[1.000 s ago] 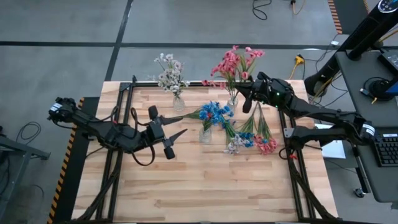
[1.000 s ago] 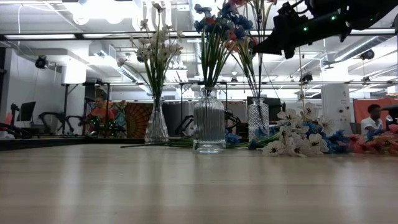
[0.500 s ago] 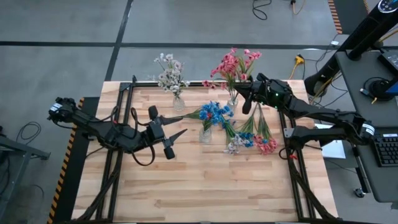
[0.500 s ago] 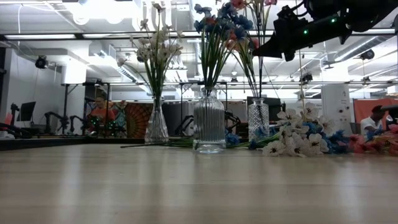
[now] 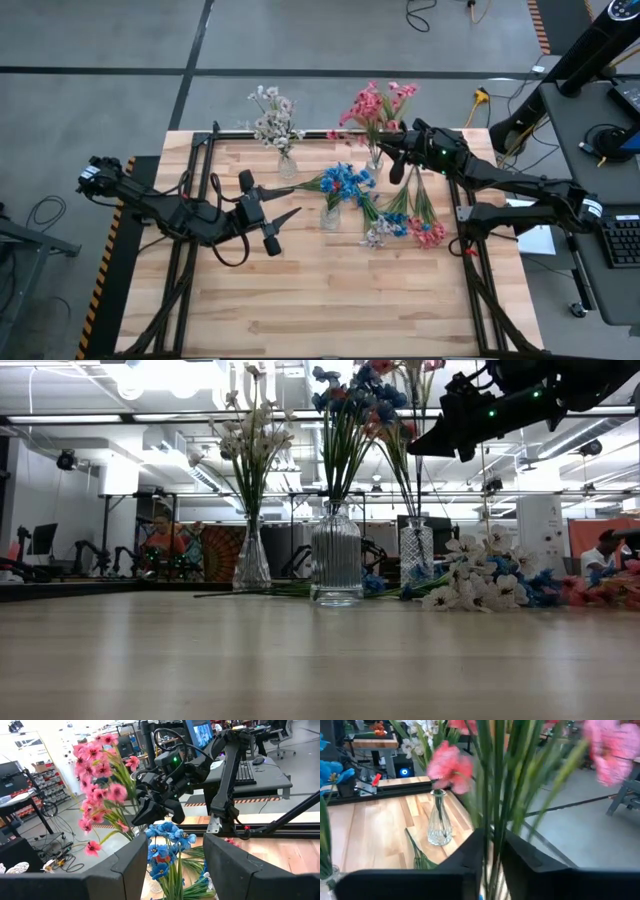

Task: Sort flowers into vase by color
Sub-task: Put the right pink flowers into the right transparent vase

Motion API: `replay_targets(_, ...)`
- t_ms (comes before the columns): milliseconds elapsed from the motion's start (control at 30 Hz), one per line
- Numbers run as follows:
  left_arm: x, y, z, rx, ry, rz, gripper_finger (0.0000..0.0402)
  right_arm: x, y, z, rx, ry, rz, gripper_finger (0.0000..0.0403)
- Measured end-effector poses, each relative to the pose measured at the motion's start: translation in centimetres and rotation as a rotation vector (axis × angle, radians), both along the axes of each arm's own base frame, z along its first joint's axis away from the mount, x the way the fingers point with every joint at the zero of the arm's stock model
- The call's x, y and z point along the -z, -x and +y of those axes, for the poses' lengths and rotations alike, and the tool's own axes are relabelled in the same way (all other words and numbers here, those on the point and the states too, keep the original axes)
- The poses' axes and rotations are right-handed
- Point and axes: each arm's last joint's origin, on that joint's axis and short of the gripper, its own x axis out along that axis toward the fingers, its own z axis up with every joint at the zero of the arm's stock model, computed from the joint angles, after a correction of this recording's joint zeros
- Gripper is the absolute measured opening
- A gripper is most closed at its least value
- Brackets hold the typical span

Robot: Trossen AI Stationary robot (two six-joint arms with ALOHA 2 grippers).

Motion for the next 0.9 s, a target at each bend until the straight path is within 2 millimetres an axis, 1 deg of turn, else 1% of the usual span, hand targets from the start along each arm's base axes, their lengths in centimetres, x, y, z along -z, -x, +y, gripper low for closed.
replay_targets(167,0.0,0.0,0.0,0.0,0.003,-0.001,0.0174,0.0,0.0,0.0,0.018,-0.008,0.003,0.0118)
replay_targets(267,0.0,0.0,0.0,0.0,0.003,-0.001,0.0174,0.0,0.2,0.1,0.021,-0.02,0.001,0.0147)
replay_targets(467,0.0,0.0,0.0,0.0,0.003,-0.001,0.0174,-0.5,0.7,0.4,0.024,-0.038,0.011,0.0184)
replay_targets(633,0.0,0.0,0.0,0.0,0.003,0.0,0.0174,-1.0,1.3,0.7,0.048,-0.042,0.031,0.019)
replay_targets(767,0.0,0.0,0.0,0.0,0.003,-0.001,0.0174,-1.4,1.5,0.8,0.045,-0.009,0.019,0.0177)
replay_targets(900,0.0,0.0,0.0,0.0,0.003,0.0,0.0174,-1.1,1.0,0.5,0.04,-0.004,0.024,0.0164)
